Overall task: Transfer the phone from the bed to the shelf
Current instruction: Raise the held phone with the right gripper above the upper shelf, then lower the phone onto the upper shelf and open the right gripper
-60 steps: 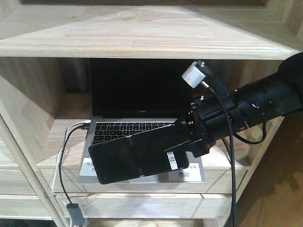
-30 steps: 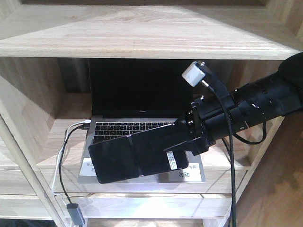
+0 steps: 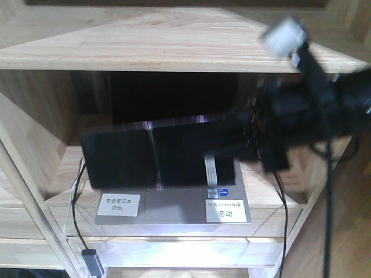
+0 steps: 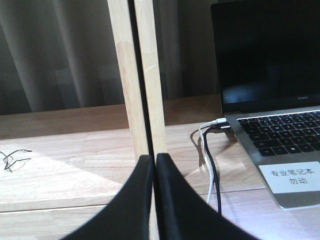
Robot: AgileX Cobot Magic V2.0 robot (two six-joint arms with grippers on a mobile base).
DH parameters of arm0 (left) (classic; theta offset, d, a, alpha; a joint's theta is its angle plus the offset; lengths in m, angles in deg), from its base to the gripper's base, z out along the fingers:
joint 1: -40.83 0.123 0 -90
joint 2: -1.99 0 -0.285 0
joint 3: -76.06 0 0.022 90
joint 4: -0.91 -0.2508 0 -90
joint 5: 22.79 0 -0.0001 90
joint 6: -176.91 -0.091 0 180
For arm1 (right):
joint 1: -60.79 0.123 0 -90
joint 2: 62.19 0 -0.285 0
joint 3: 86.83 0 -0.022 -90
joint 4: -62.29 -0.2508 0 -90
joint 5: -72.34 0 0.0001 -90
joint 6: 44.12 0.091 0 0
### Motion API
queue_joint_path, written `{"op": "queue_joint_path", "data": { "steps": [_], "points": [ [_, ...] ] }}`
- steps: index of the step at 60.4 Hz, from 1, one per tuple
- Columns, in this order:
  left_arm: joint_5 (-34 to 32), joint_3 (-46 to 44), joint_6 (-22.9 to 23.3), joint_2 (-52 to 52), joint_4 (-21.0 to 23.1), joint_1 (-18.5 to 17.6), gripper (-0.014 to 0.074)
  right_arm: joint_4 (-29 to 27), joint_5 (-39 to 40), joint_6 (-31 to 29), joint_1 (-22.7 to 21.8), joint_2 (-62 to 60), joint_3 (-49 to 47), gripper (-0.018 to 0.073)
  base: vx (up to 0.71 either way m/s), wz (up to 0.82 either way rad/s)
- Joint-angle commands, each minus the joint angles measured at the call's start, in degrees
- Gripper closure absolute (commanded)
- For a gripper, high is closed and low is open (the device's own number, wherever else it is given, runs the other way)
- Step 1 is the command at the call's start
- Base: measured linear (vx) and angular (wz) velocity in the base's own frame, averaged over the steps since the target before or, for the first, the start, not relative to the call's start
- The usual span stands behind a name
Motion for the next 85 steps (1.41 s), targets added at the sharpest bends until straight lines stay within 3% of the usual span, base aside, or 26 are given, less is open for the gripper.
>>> {"op": "queue_joint_path", "data": {
  "steps": [1,33,48,58,85],
  "points": [
    [-4.18,-1.46,0.22,-0.60,0.26,-0.12,0.0596,-4.64,-1.16,1.51,-0.30,-1.37,-7.61,0.0560,0.00,0.00],
    [-4.18,-1.46,0.22,-0.60,0.26,-0.12,0.0596,-2.47,3.21,9.69,-0.20,19.33,-50.11,0.0560,0.00,0.00],
    [-4.18,-1.46,0.22,-0.60,0.26,-0.12,0.0596,-1.19,10.70,12.06,4.63,31.29,-65.04,0.0560,0.00,0.00],
    [-4.18,-1.46,0.22,-0.60,0.26,-0.12,0.0596,-0.42,14.19,14.26,5.61,37.40,-69.21,0.0560,0.00,0.00],
    [-4.18,-1.46,0.22,-0.60,0.26,-0.12,0.0596,0.57,19.92,14.01,5.61,43.58,-69.20,0.0560,0.00,0.00]
  ]
}}
